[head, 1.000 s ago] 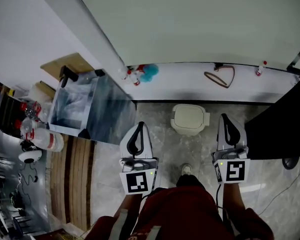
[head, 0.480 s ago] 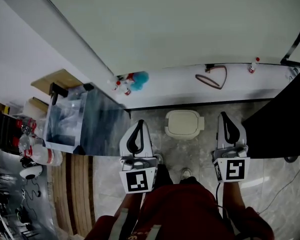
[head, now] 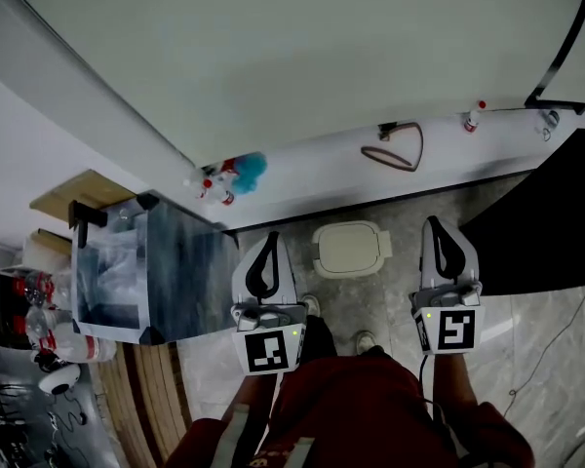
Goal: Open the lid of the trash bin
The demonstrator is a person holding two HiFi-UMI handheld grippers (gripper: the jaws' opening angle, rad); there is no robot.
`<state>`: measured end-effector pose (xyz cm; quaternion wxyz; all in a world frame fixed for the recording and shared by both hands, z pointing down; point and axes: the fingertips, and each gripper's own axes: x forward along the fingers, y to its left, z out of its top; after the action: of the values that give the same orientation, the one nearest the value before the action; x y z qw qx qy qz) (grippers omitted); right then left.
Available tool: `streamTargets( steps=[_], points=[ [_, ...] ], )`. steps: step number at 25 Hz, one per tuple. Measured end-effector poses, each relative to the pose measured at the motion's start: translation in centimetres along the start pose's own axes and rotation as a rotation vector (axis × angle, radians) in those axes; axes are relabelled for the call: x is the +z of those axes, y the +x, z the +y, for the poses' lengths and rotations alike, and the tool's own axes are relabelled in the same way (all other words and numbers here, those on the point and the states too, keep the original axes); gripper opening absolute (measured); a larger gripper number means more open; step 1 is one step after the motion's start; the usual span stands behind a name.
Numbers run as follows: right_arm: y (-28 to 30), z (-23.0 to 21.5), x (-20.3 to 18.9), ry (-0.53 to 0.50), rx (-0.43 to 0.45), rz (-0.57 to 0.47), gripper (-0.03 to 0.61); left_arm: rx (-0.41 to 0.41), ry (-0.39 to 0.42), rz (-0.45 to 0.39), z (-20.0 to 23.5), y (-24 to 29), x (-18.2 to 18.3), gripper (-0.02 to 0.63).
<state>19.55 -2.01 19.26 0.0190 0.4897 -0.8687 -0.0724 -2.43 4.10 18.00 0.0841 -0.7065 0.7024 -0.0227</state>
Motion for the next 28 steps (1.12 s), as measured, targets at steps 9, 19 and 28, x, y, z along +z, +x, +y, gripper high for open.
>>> streamTargets(
  steps=[9,19,28],
  points=[
    [4.6,3.9,-0.8,0.002,-0.091,0.062,0.0,-0.12,-0.014,0.015,4.7,4.9,-3.6,0.005],
    [8.0,7.0,-3.1,-0.003,-0.212,0.149,0.0,-0.279,-0.045,0.06,7.9,8.7,-8.6,0.005],
    [8.4,10.5,-6.8,-0.019,-0.27,0.229,0.0,-0.43,-0.047,0.121,7.1,9.8,-15.4,0.005]
  ],
)
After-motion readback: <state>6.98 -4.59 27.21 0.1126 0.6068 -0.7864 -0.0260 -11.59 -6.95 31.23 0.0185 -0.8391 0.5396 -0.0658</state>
